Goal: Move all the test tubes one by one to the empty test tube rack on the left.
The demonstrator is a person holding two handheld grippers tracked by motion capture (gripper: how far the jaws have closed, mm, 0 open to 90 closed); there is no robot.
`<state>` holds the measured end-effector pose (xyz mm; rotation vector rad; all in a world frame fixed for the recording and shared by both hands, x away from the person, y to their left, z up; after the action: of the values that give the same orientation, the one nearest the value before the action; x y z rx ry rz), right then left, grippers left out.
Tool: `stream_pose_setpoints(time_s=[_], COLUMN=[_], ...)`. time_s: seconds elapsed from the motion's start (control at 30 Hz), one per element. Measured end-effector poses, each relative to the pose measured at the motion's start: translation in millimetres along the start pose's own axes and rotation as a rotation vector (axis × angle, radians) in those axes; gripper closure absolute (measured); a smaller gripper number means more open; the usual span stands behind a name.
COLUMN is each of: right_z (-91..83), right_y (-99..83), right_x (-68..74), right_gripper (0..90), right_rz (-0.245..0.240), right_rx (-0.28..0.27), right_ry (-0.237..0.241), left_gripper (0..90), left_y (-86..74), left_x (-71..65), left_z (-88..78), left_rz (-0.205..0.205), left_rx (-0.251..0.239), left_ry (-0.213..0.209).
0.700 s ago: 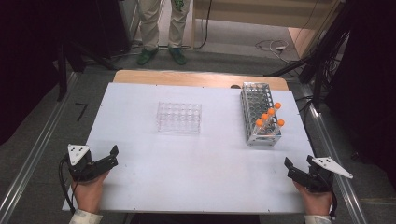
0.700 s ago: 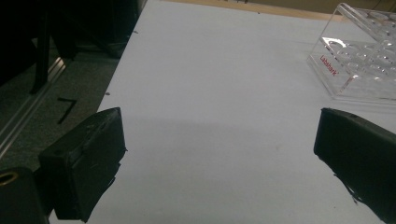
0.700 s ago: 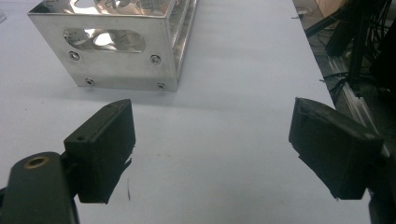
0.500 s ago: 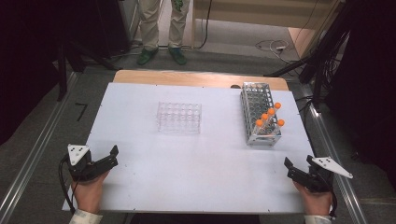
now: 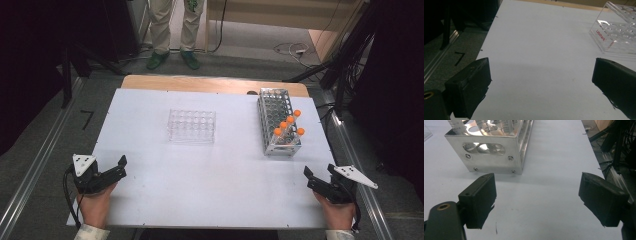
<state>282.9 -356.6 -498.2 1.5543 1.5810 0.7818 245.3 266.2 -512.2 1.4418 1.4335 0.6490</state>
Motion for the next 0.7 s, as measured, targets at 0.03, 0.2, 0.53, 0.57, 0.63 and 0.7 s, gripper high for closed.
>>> stream_pose_setpoints(time_s=[0.03, 0.2, 0.53, 0.57, 0.63, 0.7], right_z=[0.0, 2.5, 12.0, 12.3, 13.5, 14.0], right_y=[0.0, 3.3, 19.7, 21.0, 24.7, 26.1], right_x=[0.0, 4.4, 16.1, 17.0, 19.0, 19.5], right_gripper=[13.1, 13.1, 15.2, 15.5, 16.6, 17.1], right_rz=[0.0, -0.009, 0.007, 0.012, 0.014, 0.015], right_rx=[0.0, -0.003, -0.019, -0.02, -0.024, -0.025], right_ry=[0.0, 0.013, 0.051, 0.055, 0.063, 0.065], left_gripper=[2.2, 2.2, 2.2, 2.2, 2.2, 2.2], left_y=[0.0, -0.3, -0.4, -0.4, -0.5, -0.8], left_x=[0.0, -1.6, -1.8, -1.8, -1.8, -2.2], left_z=[0.0, 1.2, 2.0, 2.0, 2.7, 3.5], left_rz=[0.0, 0.006, 0.009, 0.009, 0.002, -0.023], left_rx=[0.0, 0.007, 0.01, 0.01, 0.008, 0.01], left_ry=[0.0, -0.005, -0.006, -0.006, -0.013, -0.028])
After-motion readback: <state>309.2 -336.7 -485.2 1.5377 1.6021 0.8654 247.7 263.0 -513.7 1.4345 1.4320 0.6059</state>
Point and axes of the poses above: each handheld gripper's, and its own axes: z roughly forward along the jaws, y roughly out of its top, x roughly to its left, the point moved 4 cm from there along z, roughly forward along the jaws, and after that the axes turned 15 degrees about -y, right-handed, at the moved point
